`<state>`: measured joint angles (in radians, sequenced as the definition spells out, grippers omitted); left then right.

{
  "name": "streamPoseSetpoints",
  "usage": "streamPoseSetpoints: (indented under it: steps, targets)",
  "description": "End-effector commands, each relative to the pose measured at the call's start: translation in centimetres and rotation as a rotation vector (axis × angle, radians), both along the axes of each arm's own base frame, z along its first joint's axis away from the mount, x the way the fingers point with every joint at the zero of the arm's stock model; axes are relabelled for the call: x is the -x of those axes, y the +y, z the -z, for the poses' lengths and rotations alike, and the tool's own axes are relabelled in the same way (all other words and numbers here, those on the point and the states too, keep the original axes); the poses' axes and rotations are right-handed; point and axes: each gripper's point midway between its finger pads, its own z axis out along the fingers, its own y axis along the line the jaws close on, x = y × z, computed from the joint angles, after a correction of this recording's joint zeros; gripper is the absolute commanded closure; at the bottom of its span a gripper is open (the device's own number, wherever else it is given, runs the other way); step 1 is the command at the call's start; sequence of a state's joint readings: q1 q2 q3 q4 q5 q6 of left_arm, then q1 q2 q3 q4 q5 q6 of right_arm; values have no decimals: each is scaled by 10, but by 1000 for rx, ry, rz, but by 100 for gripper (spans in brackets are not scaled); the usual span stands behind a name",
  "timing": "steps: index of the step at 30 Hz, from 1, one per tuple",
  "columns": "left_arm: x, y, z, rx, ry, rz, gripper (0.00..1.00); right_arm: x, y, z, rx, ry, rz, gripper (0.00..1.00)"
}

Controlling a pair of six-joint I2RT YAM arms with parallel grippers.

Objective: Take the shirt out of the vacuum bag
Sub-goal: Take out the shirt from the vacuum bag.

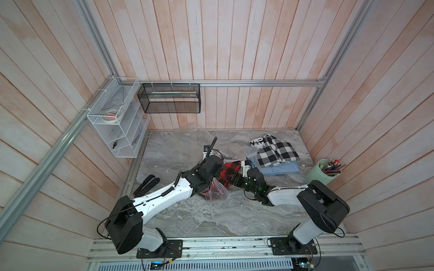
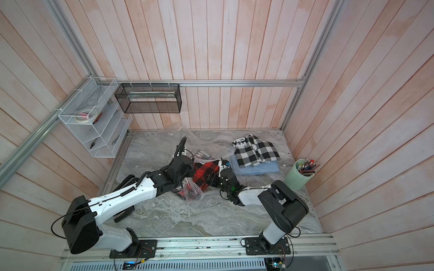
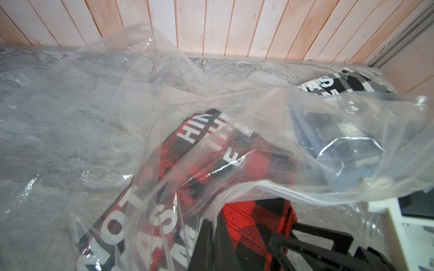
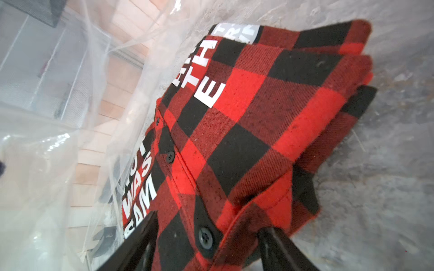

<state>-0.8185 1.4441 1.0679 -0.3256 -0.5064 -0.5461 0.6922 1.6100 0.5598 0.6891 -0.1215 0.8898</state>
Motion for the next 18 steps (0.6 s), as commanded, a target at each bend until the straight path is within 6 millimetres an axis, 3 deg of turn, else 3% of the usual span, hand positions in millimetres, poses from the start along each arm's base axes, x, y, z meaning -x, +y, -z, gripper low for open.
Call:
streamPoseSetpoints:
  steps: [1,5,11,18]
  targets:
    - [-1,2,5,-8,0,-21,100,-6,4,-21,-36,-43,10,32]
    - [-1,2,6,-11,2,-23,100,-7,8,-20,-35,-39,-1,33]
    - [0,3,10,-8,8,-23,100,-3,11,-1,-35,4,-19,34]
    - [0,1,12,1,10,-25,100,-15,19,-9,-43,-27,-15,38]
